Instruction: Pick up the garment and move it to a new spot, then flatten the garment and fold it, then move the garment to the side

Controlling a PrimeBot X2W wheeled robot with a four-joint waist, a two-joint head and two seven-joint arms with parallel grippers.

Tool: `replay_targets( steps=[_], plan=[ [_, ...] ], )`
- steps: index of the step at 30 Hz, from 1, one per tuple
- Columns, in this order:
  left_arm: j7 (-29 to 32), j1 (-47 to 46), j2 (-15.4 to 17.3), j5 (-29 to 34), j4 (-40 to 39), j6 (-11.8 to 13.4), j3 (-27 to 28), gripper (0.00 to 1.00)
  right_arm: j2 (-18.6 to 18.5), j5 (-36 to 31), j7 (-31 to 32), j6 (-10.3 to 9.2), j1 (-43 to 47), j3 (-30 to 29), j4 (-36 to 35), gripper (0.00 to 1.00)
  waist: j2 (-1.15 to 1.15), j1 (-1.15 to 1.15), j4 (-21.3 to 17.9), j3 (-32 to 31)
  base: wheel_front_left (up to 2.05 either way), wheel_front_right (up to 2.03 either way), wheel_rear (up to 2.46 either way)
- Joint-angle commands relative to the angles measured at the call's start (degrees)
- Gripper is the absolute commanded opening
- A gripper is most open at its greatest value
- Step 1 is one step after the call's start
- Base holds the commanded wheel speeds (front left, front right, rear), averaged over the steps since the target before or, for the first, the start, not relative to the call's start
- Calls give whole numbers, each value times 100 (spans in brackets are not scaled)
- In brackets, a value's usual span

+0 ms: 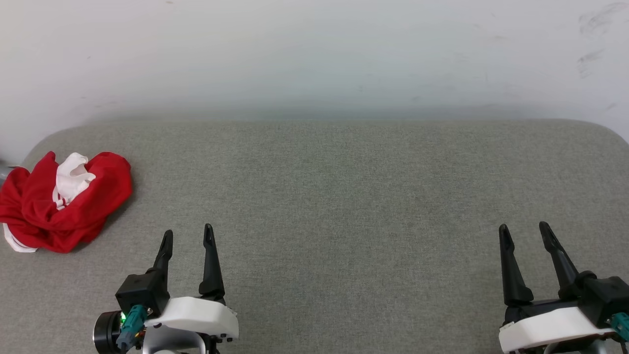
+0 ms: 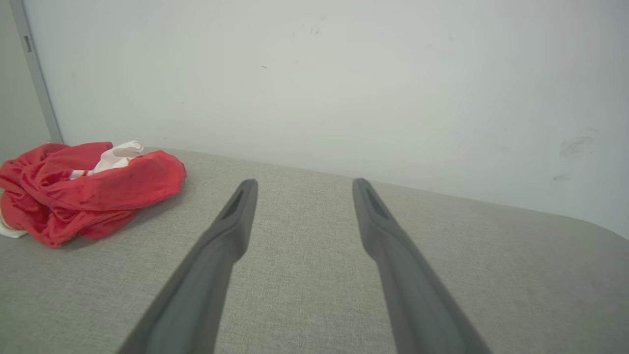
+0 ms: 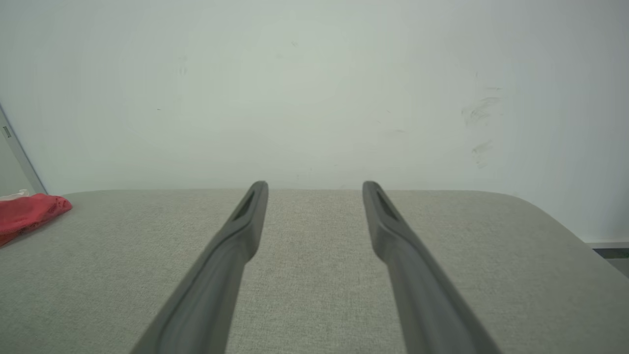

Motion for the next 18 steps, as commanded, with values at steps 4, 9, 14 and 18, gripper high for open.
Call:
replay_targets(
  steps=[4,9,14,18],
  plan=[
    [-91,26,12,219,-18,9,-16,100,2,-217,-77,-1,36,6,-72,100,0,0,-1,2,0,0,0],
    [-149,44,12,386,15,8,-23,100,2,-339,-135,-2,58,-12,-85,100,0,0,-2,2,0,0,0],
    [-197,66,13,550,42,13,-43,100,3,-440,-182,-2,88,3,-119,100,0,0,0,7,0,0,0],
    [-239,58,13,685,54,39,-61,100,4,-419,-225,-3,118,30,-147,100,0,0,10,17,0,0,0]
  ],
)
